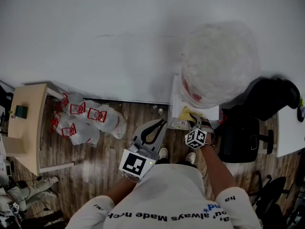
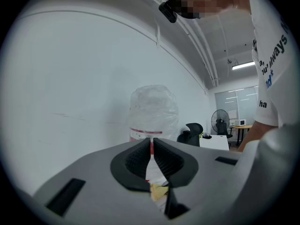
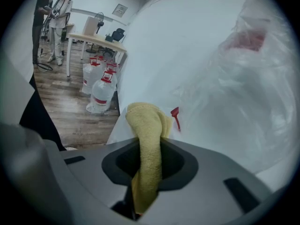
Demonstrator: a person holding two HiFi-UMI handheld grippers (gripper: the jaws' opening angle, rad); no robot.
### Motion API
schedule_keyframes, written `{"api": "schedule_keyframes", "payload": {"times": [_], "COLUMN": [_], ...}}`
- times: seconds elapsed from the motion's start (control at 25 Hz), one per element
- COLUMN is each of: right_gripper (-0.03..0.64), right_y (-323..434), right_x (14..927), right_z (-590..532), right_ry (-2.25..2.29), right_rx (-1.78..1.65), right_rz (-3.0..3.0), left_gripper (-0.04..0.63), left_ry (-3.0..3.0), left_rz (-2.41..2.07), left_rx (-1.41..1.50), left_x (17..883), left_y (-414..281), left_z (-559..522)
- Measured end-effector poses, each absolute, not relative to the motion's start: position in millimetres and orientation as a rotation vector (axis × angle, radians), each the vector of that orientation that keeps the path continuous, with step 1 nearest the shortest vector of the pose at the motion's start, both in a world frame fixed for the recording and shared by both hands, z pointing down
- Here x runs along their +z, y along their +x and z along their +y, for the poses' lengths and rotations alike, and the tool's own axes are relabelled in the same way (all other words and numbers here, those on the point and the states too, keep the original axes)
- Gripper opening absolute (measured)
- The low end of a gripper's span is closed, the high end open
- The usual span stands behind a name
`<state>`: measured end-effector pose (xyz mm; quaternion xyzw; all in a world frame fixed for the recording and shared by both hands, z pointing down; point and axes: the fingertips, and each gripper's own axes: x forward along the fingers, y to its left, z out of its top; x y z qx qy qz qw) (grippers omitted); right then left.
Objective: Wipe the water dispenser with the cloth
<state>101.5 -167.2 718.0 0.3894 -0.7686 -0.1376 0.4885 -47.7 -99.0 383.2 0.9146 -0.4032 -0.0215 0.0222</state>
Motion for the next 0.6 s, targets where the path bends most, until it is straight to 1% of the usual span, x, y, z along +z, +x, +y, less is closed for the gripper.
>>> {"api": "schedule_keyframes", "payload": {"times": [0.28, 0.6], "right_gripper": [0.083, 0.084], "right_y": [118, 160], "right_x": [690, 695], "right_z": [-166, -178], "right_ry": [0.992, 1.001], "right_rx": [-0.411, -0.381], "right_rz": [-1.87, -1.811], "left_gripper": [0.037, 0.037], "left_ry": [2.835, 2.835], "left_rz": [-1.259, -1.252], "left_rx": [-0.081, -0.08], "left_x": [380, 378], "left_y": [-40, -29], "left_z": [-100, -100]}}
